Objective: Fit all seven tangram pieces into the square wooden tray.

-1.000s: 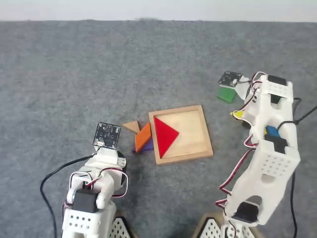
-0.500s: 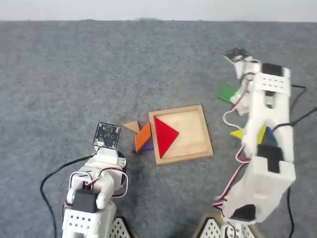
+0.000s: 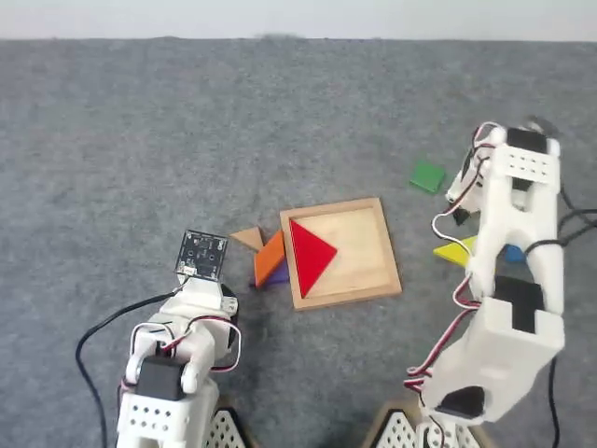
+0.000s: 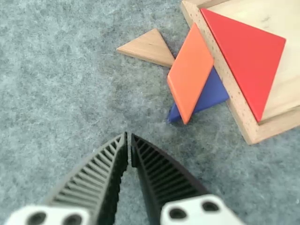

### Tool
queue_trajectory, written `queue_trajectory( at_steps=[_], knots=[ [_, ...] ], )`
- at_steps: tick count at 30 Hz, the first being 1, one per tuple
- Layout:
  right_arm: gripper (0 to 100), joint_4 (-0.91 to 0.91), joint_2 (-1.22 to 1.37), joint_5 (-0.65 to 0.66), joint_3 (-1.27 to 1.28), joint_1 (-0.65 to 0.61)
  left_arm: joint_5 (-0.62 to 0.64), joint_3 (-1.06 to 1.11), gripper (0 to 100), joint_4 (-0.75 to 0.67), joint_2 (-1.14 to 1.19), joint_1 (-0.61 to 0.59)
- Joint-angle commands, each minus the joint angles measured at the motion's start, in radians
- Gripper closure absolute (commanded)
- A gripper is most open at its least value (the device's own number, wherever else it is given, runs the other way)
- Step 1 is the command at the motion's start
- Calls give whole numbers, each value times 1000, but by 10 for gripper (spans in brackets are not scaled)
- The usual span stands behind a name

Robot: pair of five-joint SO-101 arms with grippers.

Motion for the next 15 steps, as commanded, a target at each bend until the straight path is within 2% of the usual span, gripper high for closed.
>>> queue_trajectory(
  at_steps=[1,8,12,15],
  knots=[
    [731,-19,-2,-74,-11,39,12,-13,988,6,-12,2],
    [731,-77,125,-74,-81,81,12,-13,988,6,-12,2],
    [731,-77,156,-169,-86,79,12,-13,988,6,-12,2],
    [734,-82,159,-192,-86,85,12,-13,988,6,-12,2]
  ],
)
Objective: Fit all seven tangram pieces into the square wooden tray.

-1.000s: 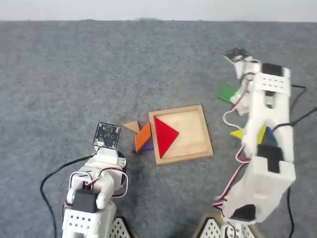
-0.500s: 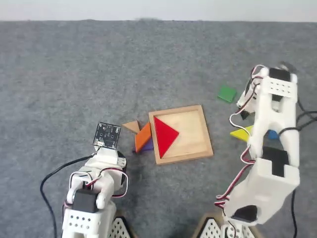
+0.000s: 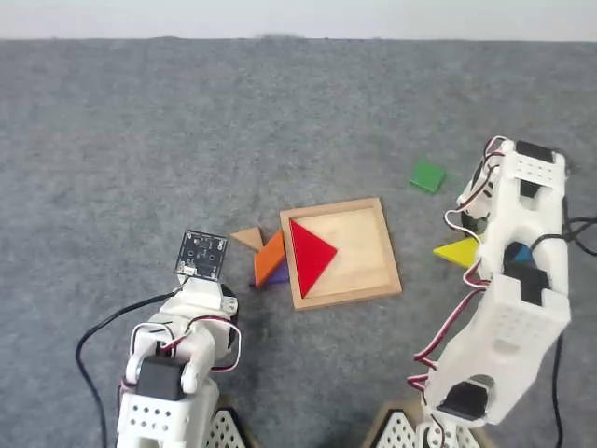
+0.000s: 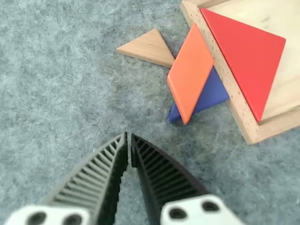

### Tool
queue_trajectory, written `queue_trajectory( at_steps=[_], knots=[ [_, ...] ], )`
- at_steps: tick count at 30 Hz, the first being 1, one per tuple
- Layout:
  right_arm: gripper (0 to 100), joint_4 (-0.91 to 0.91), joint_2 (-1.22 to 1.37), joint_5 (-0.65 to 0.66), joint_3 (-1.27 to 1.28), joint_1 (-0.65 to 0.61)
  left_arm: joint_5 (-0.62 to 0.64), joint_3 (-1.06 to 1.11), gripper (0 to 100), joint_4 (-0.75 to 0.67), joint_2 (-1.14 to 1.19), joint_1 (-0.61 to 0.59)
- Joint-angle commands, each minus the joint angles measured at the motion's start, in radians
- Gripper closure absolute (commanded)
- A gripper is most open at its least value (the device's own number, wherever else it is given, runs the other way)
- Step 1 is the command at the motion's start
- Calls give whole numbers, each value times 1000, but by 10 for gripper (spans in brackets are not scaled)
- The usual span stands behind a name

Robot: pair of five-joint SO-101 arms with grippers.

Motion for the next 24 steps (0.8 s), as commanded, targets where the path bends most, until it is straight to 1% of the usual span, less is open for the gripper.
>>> queue_trajectory(
  at_steps=[1,6,18,24],
  knots=[
    [734,-8,-16,-41,-51,15,12,-13,988,6,-12,2],
    [734,-8,-2,-114,3,8,12,-13,988,6,-12,2],
    [734,-42,77,-114,0,8,12,-13,988,6,-12,2],
    [735,-36,87,-112,0,-39,12,-13,988,6,-12,2]
  ],
)
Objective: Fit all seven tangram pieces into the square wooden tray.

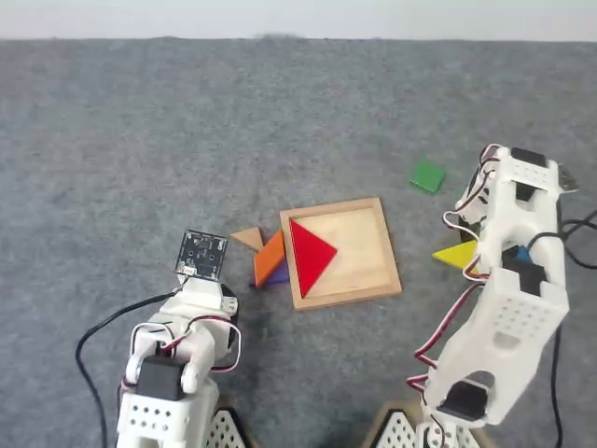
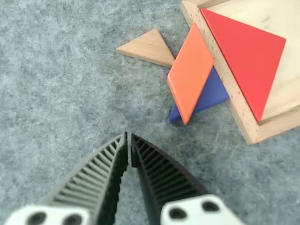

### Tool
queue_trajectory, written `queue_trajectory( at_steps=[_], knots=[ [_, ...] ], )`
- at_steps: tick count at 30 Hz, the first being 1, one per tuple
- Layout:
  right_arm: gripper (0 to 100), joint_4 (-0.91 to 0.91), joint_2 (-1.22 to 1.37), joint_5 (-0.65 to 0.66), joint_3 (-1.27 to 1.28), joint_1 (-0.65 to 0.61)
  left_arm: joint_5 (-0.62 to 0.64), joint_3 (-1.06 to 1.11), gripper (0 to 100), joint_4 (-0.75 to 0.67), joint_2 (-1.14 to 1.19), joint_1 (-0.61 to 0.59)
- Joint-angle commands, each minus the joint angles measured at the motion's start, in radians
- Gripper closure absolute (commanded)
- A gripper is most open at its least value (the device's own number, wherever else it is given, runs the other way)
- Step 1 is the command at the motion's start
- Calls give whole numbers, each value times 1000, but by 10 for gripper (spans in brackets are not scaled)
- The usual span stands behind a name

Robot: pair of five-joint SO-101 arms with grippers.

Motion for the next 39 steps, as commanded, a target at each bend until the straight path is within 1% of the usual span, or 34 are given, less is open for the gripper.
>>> queue_trajectory(
  at_steps=[1,3,5,7,11,16,18,20,23,25,27,29,31,34,36,39],
  knots=[
    [736,-15,4,-9,-9,-35,12,-13,988,6,-12,2],
    [753,-15,2,-9,-11,-33,12,-13,988,6,-12,2],
    [807,-24,-7,-8,-26,-27,12,-13,988,6,-12,2],
    [846,-25,-24,32,-52,-16,12,-13,988,6,-12,2],
    [873,-71,-28,219,-101,-21,12,-13,988,6,-12,2],
    [876,-74,-24,465,-178,-18,12,-13,988,6,-12,2],
    [876,-70,-24,520,-204,-18,12,-13,988,6,-12,2],
    [872,-19,-33,483,-212,-13,12,-13,988,6,-12,2],
    [854,77,-36,311,-215,-12,12,-13,988,6,-12,2],
    [792,124,-36,224,-215,-12,12,-13,988,6,-12,2],
    [709,170,-28,175,-213,-19,12,-13,988,6,-12,2],
    [633,213,-25,152,-209,-41,12,-13,988,6,-12,2],
    [590,252,-25,141,-209,-67,12,-13,988,6,-12,2],
    [586,265,-24,138,-209,-93,12,-13,988,6,-12,2],
    [593,263,-24,109,-192,-110,12,-13,988,6,-12,2],
    [601,203,-24,66,-129,-133,12,-13,988,6,-12,2]
  ],
)
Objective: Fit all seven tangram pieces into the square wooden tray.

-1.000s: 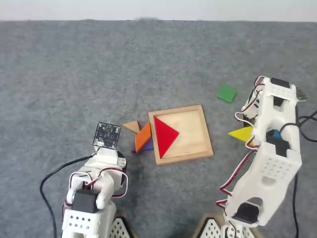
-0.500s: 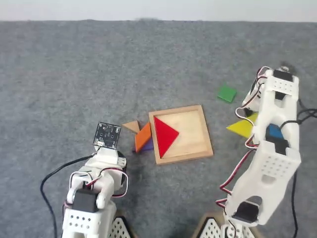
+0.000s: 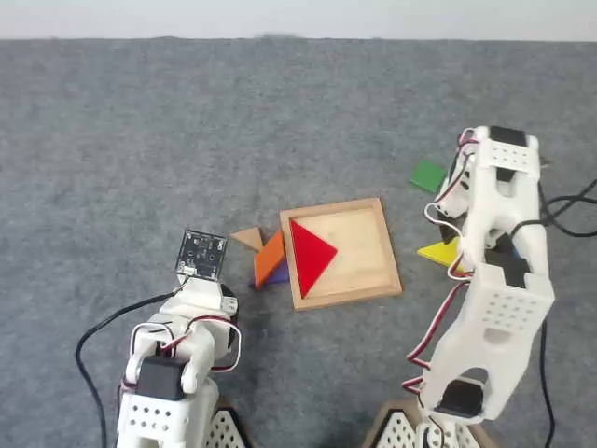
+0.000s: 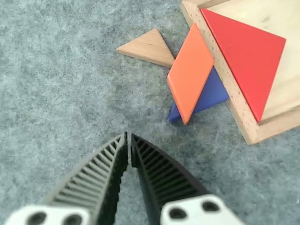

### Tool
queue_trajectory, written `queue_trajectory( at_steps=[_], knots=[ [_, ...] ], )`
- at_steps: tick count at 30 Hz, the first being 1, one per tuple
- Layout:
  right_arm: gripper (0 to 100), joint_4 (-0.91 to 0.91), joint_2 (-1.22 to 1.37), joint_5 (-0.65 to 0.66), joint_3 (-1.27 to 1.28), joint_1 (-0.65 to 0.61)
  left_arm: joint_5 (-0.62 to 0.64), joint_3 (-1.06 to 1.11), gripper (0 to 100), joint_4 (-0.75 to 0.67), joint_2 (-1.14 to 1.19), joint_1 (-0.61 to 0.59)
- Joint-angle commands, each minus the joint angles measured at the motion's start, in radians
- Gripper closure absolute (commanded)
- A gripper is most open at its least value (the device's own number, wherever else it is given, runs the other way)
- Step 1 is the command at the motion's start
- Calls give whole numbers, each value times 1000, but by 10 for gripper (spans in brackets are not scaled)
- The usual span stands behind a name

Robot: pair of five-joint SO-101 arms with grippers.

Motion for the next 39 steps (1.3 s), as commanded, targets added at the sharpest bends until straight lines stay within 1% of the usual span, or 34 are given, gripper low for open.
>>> queue_trajectory(
  at_steps=[1,5,7,13,15,20,28,30,32,39],
  knots=[
    [601,-68,-30,-43,38,-25,12,-13,988,6,-12,2],
    [601,-166,-30,-46,91,-5,12,-13,988,6,-12,2],
    [601,-203,-30,-68,114,5,12,-13,988,6,-12,2],
    [602,-236,-30,-74,150,-1,12,-13,988,6,-12,2],
    [627,-236,-30,-74,150,-2,12,-13,988,6,-12,2],
    [730,-239,-10,-75,158,-5,12,-13,988,6,-12,2],
    [747,-265,-4,-58,155,1,12,-13,988,6,-12,2],
    [779,-275,-15,6,133,4,12,-13,988,6,-12,2],
    [808,-275,-31,110,106,4,12,-13,988,6,-12,2],
    [821,-280,-44,486,64,4,12,-13,988,6,-12,2]
  ],
)
